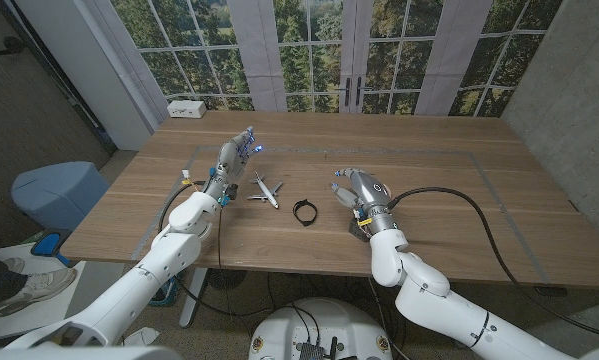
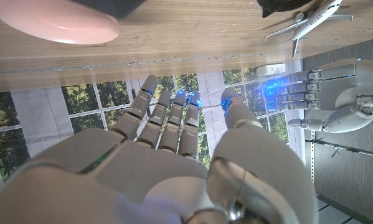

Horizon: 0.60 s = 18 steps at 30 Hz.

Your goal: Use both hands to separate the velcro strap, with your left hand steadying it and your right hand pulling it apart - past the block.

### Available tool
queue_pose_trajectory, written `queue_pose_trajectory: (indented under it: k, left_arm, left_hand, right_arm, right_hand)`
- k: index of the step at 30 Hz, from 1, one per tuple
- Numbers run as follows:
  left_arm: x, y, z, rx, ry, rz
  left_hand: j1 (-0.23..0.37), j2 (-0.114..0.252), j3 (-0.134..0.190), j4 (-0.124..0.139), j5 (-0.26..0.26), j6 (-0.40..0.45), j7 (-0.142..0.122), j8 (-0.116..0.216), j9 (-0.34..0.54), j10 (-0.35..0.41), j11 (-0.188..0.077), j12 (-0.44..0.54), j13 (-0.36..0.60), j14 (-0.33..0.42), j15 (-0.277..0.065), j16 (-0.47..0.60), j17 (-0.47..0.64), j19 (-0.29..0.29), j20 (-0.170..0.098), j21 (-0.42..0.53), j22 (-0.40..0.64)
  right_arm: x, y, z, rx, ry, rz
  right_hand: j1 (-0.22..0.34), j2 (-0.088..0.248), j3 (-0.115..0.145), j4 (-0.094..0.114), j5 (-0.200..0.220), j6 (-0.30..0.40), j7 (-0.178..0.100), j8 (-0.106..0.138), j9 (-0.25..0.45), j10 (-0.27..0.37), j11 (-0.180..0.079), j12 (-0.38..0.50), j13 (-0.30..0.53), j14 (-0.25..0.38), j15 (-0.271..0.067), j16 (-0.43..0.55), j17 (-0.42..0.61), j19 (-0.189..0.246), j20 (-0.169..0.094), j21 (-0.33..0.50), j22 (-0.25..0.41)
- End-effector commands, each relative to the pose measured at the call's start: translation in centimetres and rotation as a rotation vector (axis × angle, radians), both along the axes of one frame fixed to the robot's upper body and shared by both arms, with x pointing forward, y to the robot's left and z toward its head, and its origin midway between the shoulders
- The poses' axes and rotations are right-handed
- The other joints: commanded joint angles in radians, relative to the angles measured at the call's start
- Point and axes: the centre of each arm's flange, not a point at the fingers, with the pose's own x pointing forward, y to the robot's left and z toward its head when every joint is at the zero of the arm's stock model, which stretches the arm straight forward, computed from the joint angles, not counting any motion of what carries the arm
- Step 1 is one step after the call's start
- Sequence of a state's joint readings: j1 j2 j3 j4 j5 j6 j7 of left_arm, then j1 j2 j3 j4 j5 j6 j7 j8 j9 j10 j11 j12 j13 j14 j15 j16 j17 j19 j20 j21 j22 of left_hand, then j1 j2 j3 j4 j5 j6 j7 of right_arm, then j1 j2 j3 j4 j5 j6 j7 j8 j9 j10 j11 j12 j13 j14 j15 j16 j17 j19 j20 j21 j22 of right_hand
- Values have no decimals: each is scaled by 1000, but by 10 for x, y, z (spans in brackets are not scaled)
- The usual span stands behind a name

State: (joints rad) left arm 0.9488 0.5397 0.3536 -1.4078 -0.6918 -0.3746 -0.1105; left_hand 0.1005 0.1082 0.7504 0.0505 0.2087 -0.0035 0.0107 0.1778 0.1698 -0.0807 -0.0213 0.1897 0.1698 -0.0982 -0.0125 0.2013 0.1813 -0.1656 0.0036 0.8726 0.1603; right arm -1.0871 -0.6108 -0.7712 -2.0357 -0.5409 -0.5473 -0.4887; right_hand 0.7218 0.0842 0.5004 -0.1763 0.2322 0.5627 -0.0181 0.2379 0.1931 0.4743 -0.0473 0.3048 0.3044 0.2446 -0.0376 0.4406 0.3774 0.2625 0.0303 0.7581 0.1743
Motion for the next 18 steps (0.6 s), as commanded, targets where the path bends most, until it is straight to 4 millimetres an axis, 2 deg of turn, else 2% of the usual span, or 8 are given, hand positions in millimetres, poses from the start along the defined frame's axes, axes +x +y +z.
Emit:
queue_pose_trajectory:
  k: [1,18]
  left_arm:
    - [0,2,-3,-8,1,-3]
    - [-1,4,-3,-8,1,-6]
  left_hand:
    - [10,71,3,-4,5,4,5,2,2,-1,1,1,5,4,2,1,4,1,4,-5,5]
    - [10,71,2,-5,5,4,5,2,2,-2,2,0,5,3,2,0,3,4,5,-15,5]
  right_arm:
    - [-2,12,-4,-39,15,9]
    - [2,24,-13,-73,45,20]
  right_hand:
    - [1,7,-6,-1,-5,15,-3,0,6,12,-2,7,7,0,-74,8,4,7,2,-3,5]
    - [31,-2,-14,-6,-12,36,-11,4,6,29,-9,16,18,3,-82,16,8,12,0,-5,5]
